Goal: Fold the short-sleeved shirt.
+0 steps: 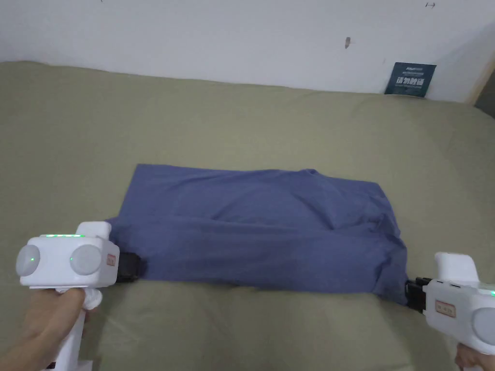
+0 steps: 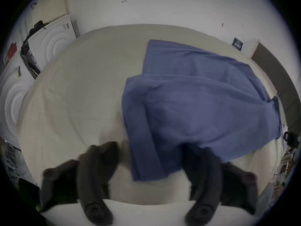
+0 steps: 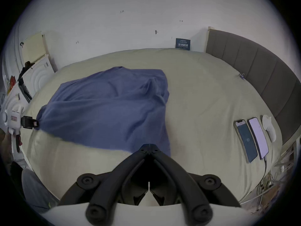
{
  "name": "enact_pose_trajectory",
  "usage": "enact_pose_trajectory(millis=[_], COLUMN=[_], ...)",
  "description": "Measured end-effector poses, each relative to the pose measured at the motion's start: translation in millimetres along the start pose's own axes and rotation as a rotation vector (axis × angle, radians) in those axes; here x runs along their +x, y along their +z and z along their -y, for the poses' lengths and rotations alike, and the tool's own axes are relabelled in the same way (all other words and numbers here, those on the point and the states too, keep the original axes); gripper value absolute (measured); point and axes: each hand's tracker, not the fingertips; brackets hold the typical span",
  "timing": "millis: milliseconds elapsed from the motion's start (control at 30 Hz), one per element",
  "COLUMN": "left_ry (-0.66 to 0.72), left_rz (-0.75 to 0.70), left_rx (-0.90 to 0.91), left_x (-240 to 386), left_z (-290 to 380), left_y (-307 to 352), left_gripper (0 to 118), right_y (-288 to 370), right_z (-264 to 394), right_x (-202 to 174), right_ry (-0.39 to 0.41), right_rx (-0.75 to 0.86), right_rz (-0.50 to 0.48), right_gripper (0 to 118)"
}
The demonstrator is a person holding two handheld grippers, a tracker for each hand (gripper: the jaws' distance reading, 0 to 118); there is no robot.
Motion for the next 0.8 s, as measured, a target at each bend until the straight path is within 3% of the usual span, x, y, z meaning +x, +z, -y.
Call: enact_pose_trajectory(millis=[100, 133, 167, 200, 233, 267, 333, 367, 400, 433, 467, 500, 600, 800], left_ry=[-0.018, -0.011, -0.008, -0.013, -0.022, -0.025, -0.007, -0.004, -0.007, -0.023, -0.031, -0.040, -0.076, -0.057], left_rz=[0.072, 0.094, 0.083, 0.074, 0.078, 0.077, 0.094, 0.097, 0.097, 0.082, 0.080, 0.079, 0.067, 0.076], left_rx=[0.041, 0.038, 0.042, 0.034, 0.034, 0.031, 0.019, 0.017, 0.017, 0.028, 0.027, 0.026, 0.025, 0.046], left_x=[-9.4, -7.1, -8.8, -7.1, -7.2, -7.7, -16.1, -17.1, -17.4, -12.1, -10.0, -8.6, -9.4, -17.6], left_z=[2.8, 0.9, -0.2, -2.7, -3.4, -3.7, -5.1, -5.7, -6.5, -4.9, -4.5, -4.2, -6.3, -0.9], left_y=[-7.2, -6.6, -8.5, -9.5, -10.9, -11.4, -18.8, -19.9, -20.3, -14.5, -12.9, -11.7, -7.4, 12.9], left_gripper=[15, 8, 8, 8, 8, 8, 8, 8, 8, 8, 8, 8, 8, 8], right_y=[-7.1, -12.4, -17.7, -24.2, -34.4, -26.5, -47.2, -56.2, -59.1, -59.8, -65.4, -63.2, -46.5, -11.8], right_z=[-4.5, -7.4, -9.8, -11.1, -11.1, -15.7, -16.6, -16.8, -18.1, -20.3, -18.1, -18.6, -21.8, -18.3], right_x=[-0.4, 1.6, 2.9, 0.3, 0.6, -1.4, -7.7, -8.4, -9.6, -10.5, -0.5, -1.1, -9.1, 4.1], right_ry=[0.001, -0.002, -0.004, -0.006, -0.003, 0.002, 0.043, 0.051, 0.056, 0.071, 0.078, 0.063, 0.124, 0.091], right_rx=[0.002, -0.009, -0.024, -0.039, -0.096, 0.014, -0.118, -0.107, -0.103, -0.117, -0.121, -0.116, -0.078, -0.061], right_rz=[0.008, 0.004, 0.002, -0.003, -0.014, -0.001, 0.035, 0.047, 0.044, 0.035, 0.029, -0.042, -0.011, -0.044], right_gripper=[2, 29, 78, 118, 110, 107, 105, 92, 64, 9, 4, 4, 3, 3])
